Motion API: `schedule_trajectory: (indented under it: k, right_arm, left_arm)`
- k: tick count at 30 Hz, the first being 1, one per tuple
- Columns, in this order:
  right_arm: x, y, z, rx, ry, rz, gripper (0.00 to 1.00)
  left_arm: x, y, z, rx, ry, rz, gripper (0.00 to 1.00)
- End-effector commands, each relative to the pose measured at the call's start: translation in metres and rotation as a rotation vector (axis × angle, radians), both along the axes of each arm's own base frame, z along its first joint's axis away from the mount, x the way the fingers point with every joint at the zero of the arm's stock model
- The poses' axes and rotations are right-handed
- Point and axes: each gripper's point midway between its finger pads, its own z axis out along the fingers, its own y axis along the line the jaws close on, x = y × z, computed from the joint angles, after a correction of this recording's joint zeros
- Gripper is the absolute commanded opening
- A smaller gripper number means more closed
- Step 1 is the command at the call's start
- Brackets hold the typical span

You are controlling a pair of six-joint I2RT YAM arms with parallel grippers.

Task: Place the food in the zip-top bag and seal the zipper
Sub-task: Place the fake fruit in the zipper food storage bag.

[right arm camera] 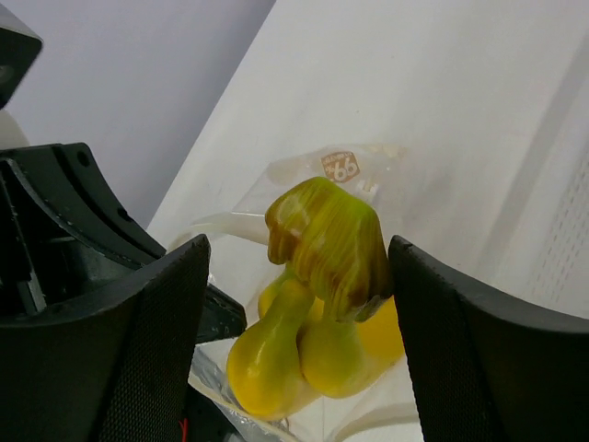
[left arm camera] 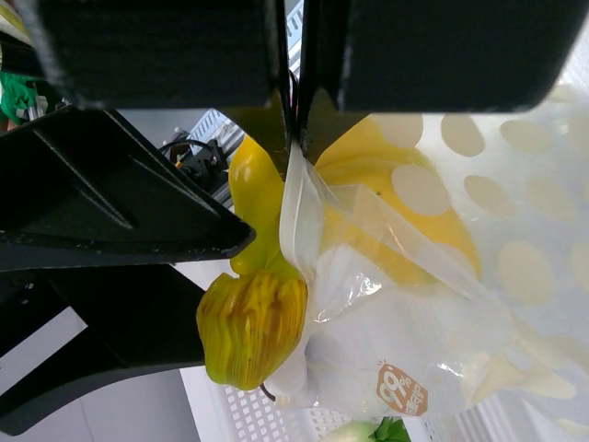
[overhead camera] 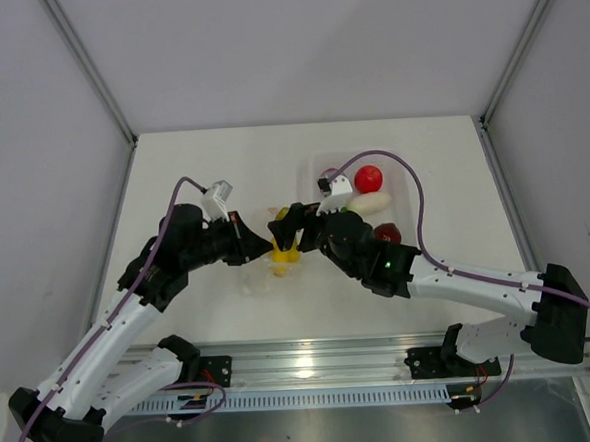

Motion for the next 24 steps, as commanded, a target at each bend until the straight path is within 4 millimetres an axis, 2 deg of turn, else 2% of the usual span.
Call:
schedule_trajectory:
  k: [1,4,8,9,11,12,19,20,22,24]
  right_arm:
    - [0.001,0.003,0.026,0.012,-0.037,0.008,0.79]
    - [-0.002,0.005,0.021,0.008,-0.019,0.039,0.73]
    - [-0.01,0.006,0.012,0.0,-0.004,0.071,0.5]
    - [-0.012,0.003,0.016,0.023,-0.007,0.067,0.3]
    - [-0.008,-0.006,0.006,0.018,0.007,0.044,0.18]
    - [-0.007,-0.012,0.002,0.01,0.016,0.043,0.0]
    - [-0.014,-0.021,0.016,0.021,-0.026,0.082,0.0]
    - [-0.017,-0.022,0.02,0.023,-0.037,0.1,0.02]
    - [-0.024,-0.019,0.021,0.012,-0.039,0.146,0.37]
    - [-0.029,-0.017,0.023,0.0,-0.051,0.183,0.58]
  left_arm:
    - [0.002,-0.008,0.032,-0.07,-0.059,-0.023,0.01]
    - [0.001,-0.008,0.036,-0.074,-0.064,-0.026,0.01]
    - [0.002,-0.006,0.042,-0.067,-0.078,-0.018,0.01]
    - [0.003,-0.004,0.042,-0.06,-0.078,-0.009,0.01]
    - [0.004,-0.003,0.041,-0.05,-0.077,-0.002,0.01]
    - [0.004,-0.003,0.036,-0.047,-0.067,-0.003,0.01]
    - [0.009,0.0,0.023,-0.02,-0.053,0.025,0.01]
    - [0.009,0.001,0.021,-0.017,-0.046,0.032,0.0]
    - [0.01,0.0,0.023,-0.02,-0.049,0.033,0.01]
    - [0.012,-0.001,0.024,-0.025,-0.05,0.033,0.0]
